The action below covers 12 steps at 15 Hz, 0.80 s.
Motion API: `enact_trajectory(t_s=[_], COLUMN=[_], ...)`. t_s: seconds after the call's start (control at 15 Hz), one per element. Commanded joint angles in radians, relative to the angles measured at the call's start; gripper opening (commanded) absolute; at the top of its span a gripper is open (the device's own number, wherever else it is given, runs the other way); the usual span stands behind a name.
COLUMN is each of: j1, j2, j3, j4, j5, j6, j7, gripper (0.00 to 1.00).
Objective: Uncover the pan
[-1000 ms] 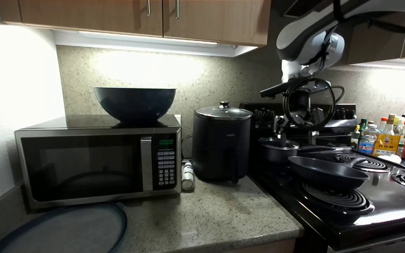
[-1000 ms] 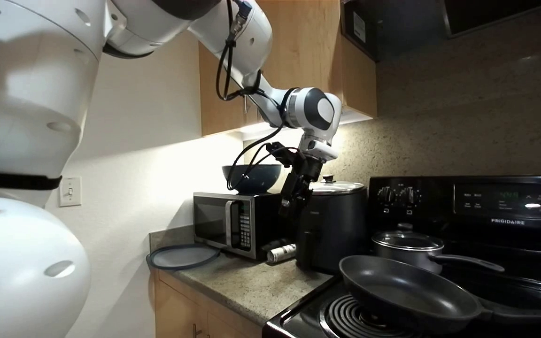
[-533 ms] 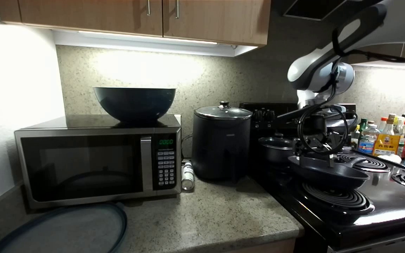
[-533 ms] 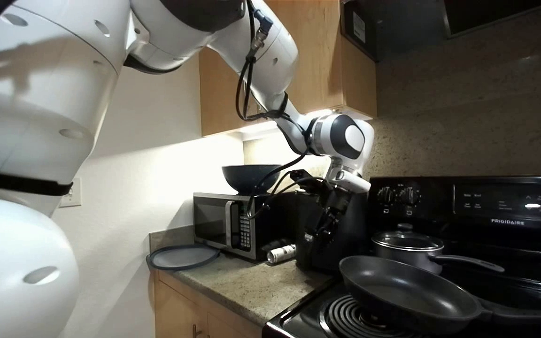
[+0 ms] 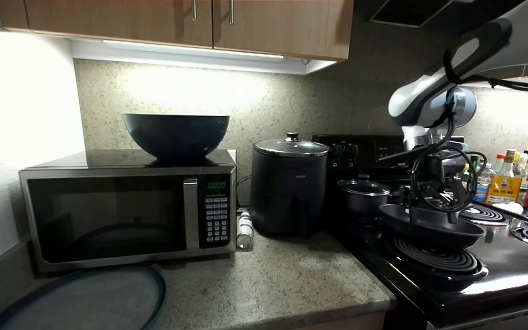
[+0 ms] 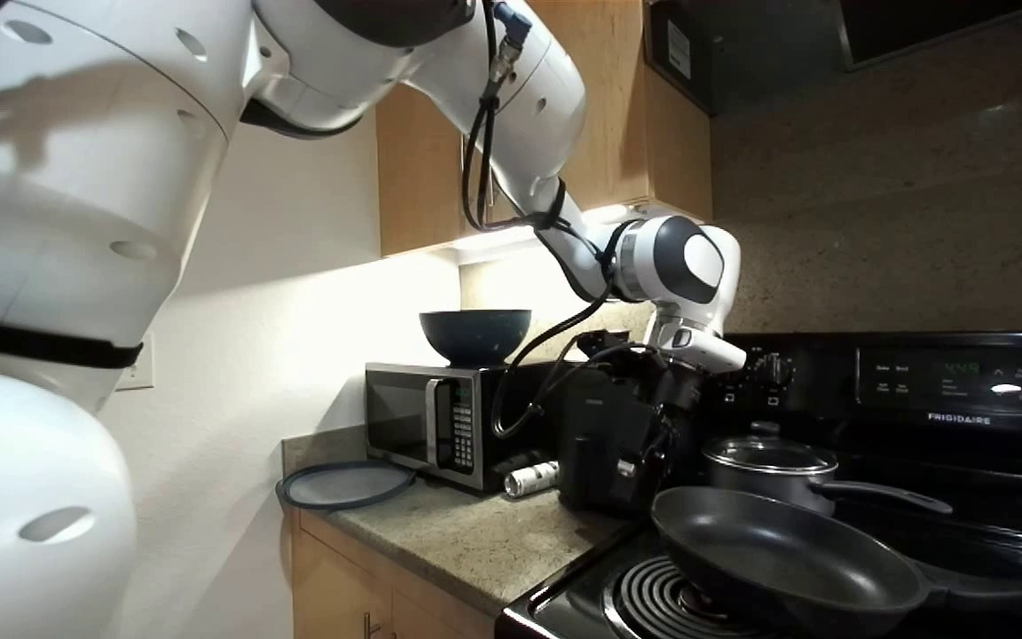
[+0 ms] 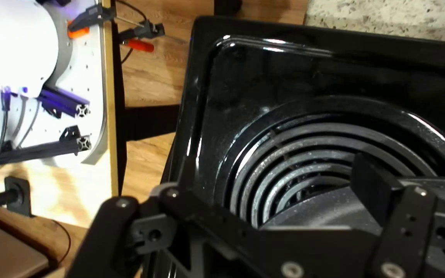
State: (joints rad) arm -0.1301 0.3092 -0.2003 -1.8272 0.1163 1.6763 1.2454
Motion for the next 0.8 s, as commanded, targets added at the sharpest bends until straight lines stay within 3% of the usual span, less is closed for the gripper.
enact_trajectory(t_s=[0.0, 0.27, 0.33, 0.6, 0.67, 0.73], j1=[0.027, 0.052, 0.049, 0.053, 0.05, 0.053], j2=[0.029, 0.092, 0.049, 0.065, 0.061, 0.07], j3=[0.02, 0.041, 0.03, 0.028, 0.041, 0.038], j4=[0.065, 0.169, 0.107, 0.123, 0.109, 0.114], j5=[-0.112, -0.212, -0.173, -0.177, -0.22, -0.243], j6=[-0.019, -0.025, -0.003, -0.004, 0.042, 0.063], j7=[-0.092, -0.211, -0.142, -0.146, -0.268, -0.292], gripper=[1.0, 1.0, 1.0, 1.0, 1.0, 1.0])
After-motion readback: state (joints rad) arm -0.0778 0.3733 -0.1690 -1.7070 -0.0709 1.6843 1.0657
